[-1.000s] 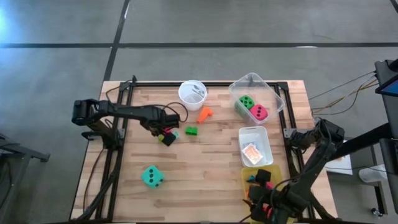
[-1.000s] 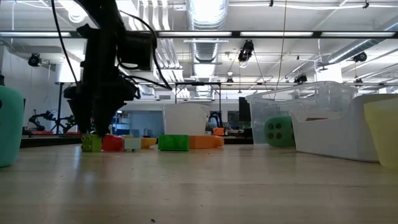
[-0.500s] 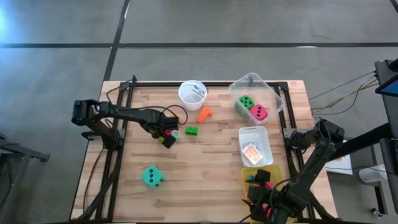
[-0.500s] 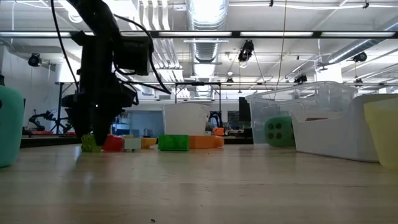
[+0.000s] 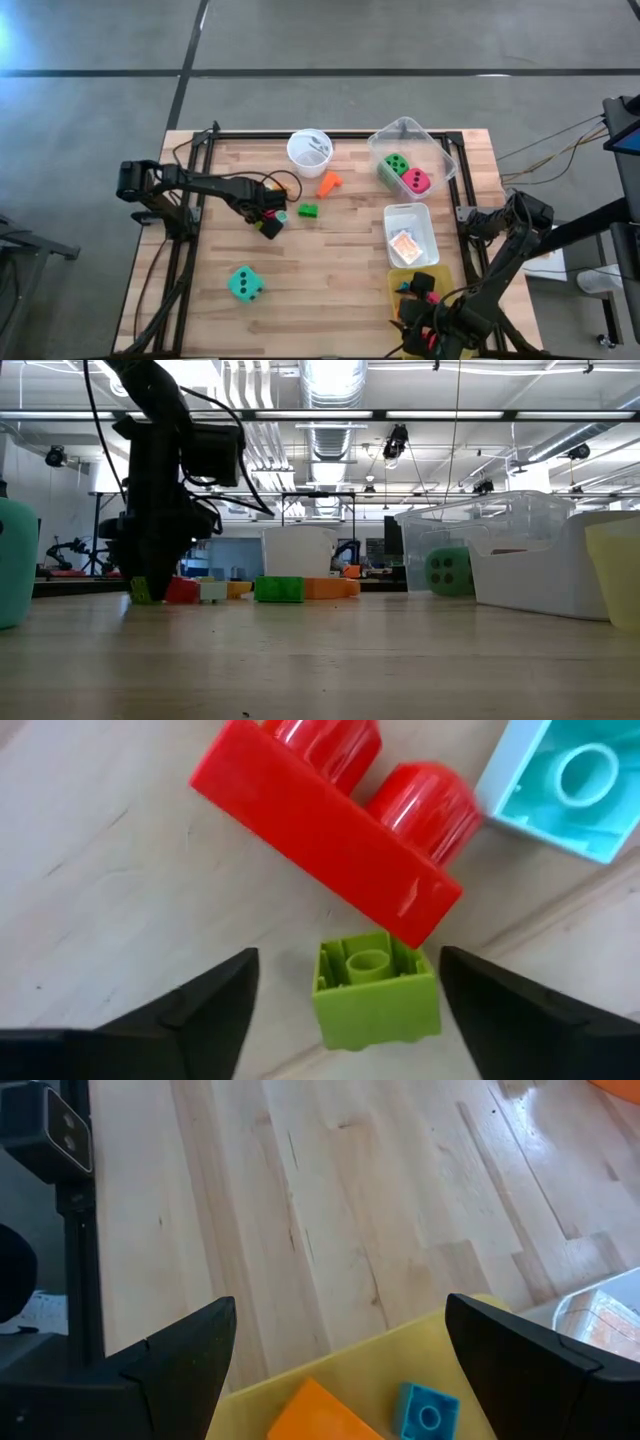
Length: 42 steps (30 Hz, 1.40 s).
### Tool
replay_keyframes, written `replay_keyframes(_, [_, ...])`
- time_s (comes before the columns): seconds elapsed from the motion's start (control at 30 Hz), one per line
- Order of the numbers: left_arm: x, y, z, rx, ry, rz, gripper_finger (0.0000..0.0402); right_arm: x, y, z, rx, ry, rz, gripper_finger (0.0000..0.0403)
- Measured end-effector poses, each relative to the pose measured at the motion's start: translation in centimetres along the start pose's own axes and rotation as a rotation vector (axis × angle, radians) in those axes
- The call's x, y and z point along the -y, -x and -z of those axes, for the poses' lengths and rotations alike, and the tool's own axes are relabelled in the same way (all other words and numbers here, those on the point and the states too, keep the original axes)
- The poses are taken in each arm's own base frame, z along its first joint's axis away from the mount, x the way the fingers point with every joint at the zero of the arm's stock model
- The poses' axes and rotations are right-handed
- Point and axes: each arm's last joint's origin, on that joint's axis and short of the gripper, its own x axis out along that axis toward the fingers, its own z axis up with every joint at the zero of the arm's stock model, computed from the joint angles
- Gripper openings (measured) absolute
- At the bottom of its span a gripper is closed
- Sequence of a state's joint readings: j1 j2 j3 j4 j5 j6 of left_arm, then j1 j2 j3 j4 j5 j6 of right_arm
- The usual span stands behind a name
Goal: Pick & Place Toys
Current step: Put the green game piece into the yellow bin
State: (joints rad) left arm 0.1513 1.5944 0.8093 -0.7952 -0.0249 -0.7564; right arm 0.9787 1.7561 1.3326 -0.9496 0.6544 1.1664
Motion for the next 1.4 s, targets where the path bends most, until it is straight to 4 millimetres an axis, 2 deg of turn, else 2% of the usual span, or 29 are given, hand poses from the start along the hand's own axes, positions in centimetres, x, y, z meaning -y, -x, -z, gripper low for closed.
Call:
replay_keyframes(0.33, [0.40,0.06,-0.33,0.021,0.011,0.050,0.0146,0.03,-0.10,0.10,-0.001,0.001,0.001,0.0354])
replay_keyframes(0.4, [0.43,0.08,-0.32,0.014,0.010,0.058,0.0135,0.03,-0.13,0.12,0.000,0.001,0.001,0.0354])
replay_keyframes(0.7, [0.53,0.10,-0.21,-0.012,0.005,0.083,0.0142,0.00,-0.13,0.11,0.001,-0.001,-0.002,0.0354])
replay_keyframes(0.93, [0.59,0.10,-0.16,-0.029,-0.004,0.103,0.0254,-0.01,-0.13,0.10,0.001,-0.002,-0.003,0.0354])
replay_keyframes(1.1, [0.61,0.11,-0.14,-0.030,-0.026,0.106,0.0302,-0.02,-0.13,0.10,0.001,-0.002,-0.003,0.0354])
replay_keyframes(1.27, [0.79,0.10,0.09,-0.032,-0.040,0.103,0.0309,-0.04,-0.13,0.09,0.002,0.011,-0.005,0.0354])
replay_keyframes(1.4, [0.96,0.10,0.27,-0.033,-0.053,0.102,0.0287,-0.05,-0.13,0.09,0.003,0.013,-0.006,0.0354])
